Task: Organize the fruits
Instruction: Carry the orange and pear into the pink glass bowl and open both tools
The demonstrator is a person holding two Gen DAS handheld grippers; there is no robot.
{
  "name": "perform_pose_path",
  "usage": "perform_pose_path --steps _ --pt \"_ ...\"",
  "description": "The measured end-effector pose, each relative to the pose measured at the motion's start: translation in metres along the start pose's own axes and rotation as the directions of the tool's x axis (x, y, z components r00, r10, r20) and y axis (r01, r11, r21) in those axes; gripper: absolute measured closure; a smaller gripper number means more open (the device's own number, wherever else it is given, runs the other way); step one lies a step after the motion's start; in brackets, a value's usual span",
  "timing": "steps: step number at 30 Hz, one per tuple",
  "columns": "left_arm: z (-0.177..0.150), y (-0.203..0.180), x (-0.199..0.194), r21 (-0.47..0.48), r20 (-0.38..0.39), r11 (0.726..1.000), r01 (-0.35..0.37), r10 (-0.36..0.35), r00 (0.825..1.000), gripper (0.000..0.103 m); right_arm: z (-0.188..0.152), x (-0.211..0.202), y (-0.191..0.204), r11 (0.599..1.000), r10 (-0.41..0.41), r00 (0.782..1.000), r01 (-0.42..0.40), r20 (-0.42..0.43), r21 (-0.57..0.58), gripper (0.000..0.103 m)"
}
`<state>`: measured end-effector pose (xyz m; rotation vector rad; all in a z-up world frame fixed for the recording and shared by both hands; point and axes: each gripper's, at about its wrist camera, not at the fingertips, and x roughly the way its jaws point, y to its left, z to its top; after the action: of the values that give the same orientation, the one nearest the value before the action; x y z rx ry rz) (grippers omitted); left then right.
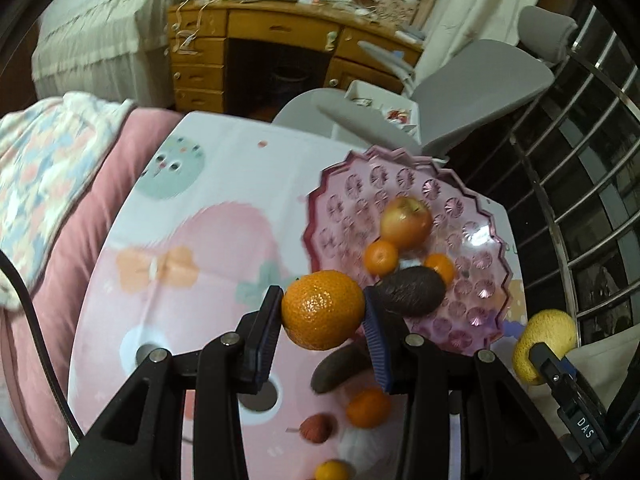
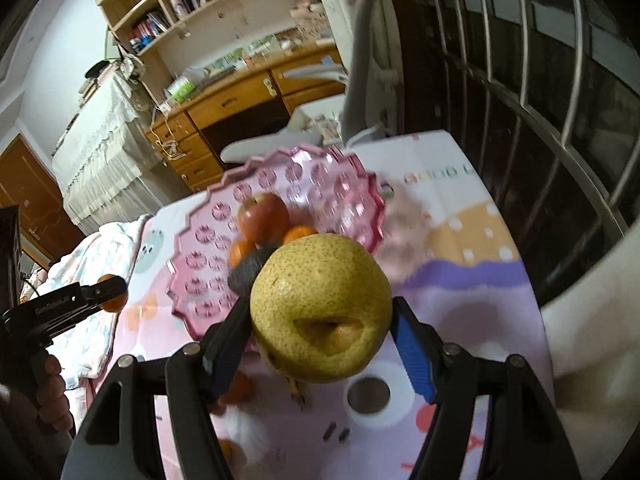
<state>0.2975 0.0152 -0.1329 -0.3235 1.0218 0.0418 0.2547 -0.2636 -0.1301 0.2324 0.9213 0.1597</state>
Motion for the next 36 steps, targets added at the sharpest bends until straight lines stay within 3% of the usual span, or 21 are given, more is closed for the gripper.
perform_pose_path --steps 10,23,27,32,36 --pt "-0.005 -0.022 0.034 0.044 0.039 0.998 0.035 -0.036 0.999 0.065 0.004 0.024 0.016 0.995 0.067 0.997 -0.063 0.042 -0.079 0.034" --pt "-0.005 -0.030 0.059 0.064 0.018 0.998 0.007 -0.008 1.000 0.064 0.001 0.049 0.015 0.996 0.072 0.997 -0.073 -0.032 -0.044 0.032" --pt "-0.006 -0.028 0.052 0.050 0.035 0.999 0.001 -0.002 0.999 0.053 0.001 0.040 0.016 0.995 0.098 0.995 -0.098 0.003 -0.030 0.032" --pt "-0.008 -0.030 0.039 0.070 0.033 0.998 0.002 -0.005 0.999 0.051 -0.002 0.028 0.018 0.992 0.125 0.992 -0.125 0.005 0.008 0.031" --pt "-0.014 -0.026 0.027 0.084 0.028 0.996 0.010 -0.013 1.000 0.042 -0.006 0.021 0.018 0.993 0.113 0.994 -0.113 0.011 0.030 0.031"
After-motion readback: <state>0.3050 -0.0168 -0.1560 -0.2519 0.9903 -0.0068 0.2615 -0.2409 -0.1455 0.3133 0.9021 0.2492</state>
